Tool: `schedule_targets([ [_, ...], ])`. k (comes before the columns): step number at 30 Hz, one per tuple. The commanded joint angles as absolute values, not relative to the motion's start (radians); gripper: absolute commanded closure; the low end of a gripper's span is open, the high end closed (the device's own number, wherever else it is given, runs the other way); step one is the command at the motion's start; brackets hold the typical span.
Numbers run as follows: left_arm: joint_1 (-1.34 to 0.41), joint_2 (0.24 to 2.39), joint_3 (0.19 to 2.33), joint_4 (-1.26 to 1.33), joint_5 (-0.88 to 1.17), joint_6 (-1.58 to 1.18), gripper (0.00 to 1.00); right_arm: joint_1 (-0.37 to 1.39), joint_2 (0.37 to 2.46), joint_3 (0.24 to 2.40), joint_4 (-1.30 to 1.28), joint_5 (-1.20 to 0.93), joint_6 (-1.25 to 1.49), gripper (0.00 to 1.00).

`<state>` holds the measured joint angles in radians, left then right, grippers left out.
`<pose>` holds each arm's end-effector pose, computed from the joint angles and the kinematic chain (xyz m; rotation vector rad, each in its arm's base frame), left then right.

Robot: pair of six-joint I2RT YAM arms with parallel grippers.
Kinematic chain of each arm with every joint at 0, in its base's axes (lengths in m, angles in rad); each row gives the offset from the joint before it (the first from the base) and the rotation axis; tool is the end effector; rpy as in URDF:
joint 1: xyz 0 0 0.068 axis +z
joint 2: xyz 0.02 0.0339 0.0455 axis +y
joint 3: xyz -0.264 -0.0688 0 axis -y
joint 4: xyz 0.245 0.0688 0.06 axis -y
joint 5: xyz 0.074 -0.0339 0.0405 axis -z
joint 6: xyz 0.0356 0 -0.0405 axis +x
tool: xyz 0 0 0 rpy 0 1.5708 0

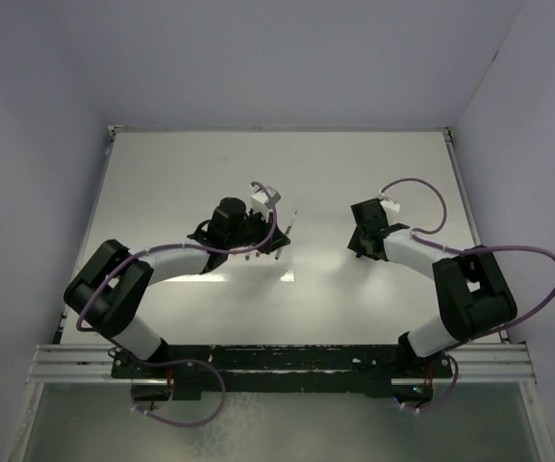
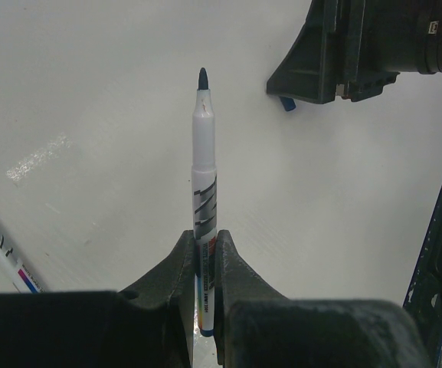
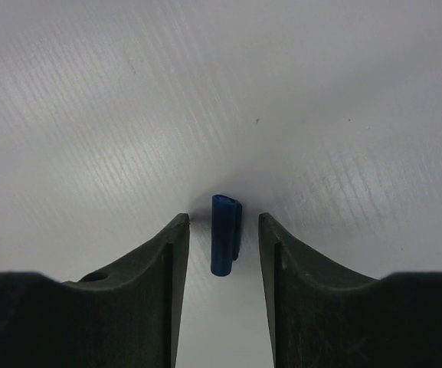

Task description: Insert the pens into the pen caps

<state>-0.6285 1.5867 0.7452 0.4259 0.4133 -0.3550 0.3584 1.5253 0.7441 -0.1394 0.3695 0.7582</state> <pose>0.2583 -0.2054 0.1917 0.5662 2.0258 -1.0265 0.2752 0.0894 0.1620 0.6255 2.3251 0.0482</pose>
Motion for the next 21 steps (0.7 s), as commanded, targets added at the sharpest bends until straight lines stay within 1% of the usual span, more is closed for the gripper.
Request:
schedule_targets([
  [1,-0.623,1.574,0.759,0.478,0.427,-0.345,1.00,0.365,1.551,0.747,-0.164,0.354,0.749,0.57],
  [6,-0.624,1.574,0.758,0.479,0.428,-0.345,1.00,0.368,1.567,0.750,-0.168,0.351,0.747,0.58],
  [16,-0.623,1.572,0.758,0.478,0.426,-0.344,1.00,0.377,1.618,0.774,-0.231,0.326,0.718,0.66],
  [21,-0.624,1.569,0.755,0.475,0.423,-0.344,1.00,0.382,1.614,0.775,-0.284,0.293,0.718,0.63],
])
